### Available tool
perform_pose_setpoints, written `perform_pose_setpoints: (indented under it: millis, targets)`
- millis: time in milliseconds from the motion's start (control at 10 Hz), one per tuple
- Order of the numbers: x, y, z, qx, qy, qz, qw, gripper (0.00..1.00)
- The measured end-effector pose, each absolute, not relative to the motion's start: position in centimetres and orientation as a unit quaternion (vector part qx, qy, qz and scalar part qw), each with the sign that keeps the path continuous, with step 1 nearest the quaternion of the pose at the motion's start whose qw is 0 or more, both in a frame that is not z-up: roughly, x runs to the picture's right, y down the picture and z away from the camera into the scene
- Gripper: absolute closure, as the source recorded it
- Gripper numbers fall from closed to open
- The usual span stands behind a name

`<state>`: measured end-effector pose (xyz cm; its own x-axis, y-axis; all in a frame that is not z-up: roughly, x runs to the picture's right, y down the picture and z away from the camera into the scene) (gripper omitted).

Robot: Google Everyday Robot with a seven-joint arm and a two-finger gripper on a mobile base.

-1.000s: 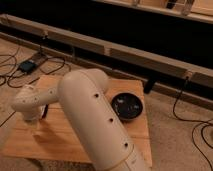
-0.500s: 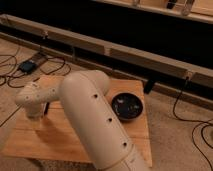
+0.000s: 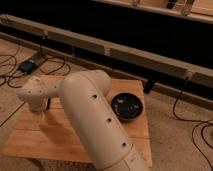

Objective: Push the eraser across the table

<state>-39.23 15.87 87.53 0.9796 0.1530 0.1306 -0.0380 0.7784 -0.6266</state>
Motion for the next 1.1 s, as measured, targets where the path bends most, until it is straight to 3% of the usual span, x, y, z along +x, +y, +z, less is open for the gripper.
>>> perform_pose_setpoints:
  millis: [1100]
  targets:
    - [-39.1,10.9,91.6,-0.312,-0.117,0.057,0.941,0.35]
